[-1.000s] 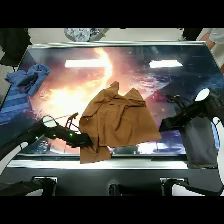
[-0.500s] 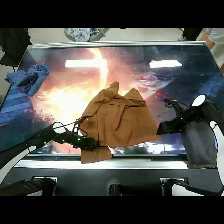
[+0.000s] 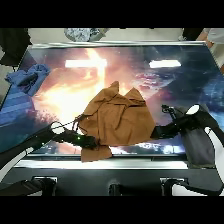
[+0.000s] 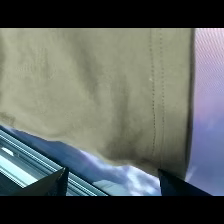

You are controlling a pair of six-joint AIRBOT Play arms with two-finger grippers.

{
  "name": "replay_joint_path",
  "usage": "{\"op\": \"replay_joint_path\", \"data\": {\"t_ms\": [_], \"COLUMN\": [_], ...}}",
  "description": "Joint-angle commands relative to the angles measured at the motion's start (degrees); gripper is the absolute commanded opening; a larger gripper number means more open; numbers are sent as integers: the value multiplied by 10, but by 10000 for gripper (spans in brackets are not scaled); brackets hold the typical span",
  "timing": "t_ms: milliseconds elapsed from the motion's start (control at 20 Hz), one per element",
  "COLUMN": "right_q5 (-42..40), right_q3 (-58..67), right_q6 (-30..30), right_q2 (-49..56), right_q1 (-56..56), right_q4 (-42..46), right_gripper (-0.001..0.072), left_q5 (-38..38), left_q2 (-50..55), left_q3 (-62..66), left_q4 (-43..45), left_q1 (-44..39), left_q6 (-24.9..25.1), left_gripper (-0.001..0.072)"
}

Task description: Fold the shirts.

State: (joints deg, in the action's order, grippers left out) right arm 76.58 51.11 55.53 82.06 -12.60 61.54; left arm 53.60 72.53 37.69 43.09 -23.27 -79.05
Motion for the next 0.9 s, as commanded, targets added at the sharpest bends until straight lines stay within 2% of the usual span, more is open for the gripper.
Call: {"op": "replay_joint_path", "data": {"t_ms": [0, 100, 200, 300, 400, 450, 550, 600, 650, 850], "right_q5": [21, 30, 25, 26, 12, 2, -24, -42, -40, -9], "right_q3": [20, 56, 66, 50, 37, 34, 34, 35, 42, 147], "right_q6": [-42, -37, 3, 9, 7, 6, 24, 28, 30, -12], "right_q2": [-16, -34, -29, -3, 33, 47, 64, 64, 63, -15], "right_q1": [0, 0, -13, -22, -17, -7, 26, 41, 48, 46], "right_q4": [0, 71, 118, 95, 30, 1, -19, -17, -18, -7], "right_gripper": [671, 682, 680, 671, 665, 622, 442, 220, 43, 39], "left_q5": [0, -1, 0, -1, -1, -1, -1, -1, 4, 59], "left_q2": [-19, -20, -21, -23, -26, -29, -38, -45, -54, -144], "left_q3": [1, 1, 1, 1, 1, 1, 2, 2, 5, 102], "left_q4": [0, 0, 0, 0, 0, 0, 0, 0, 2, 84], "left_q1": [0, 0, 0, 0, 0, 0, 1, 5, 17, 103], "left_q6": [3, 3, 3, 3, 7, 7, 29, 54, 58, 58], "left_gripper": [28, 27, 28, 28, 28, 28, 28, 28, 28, 27]}}
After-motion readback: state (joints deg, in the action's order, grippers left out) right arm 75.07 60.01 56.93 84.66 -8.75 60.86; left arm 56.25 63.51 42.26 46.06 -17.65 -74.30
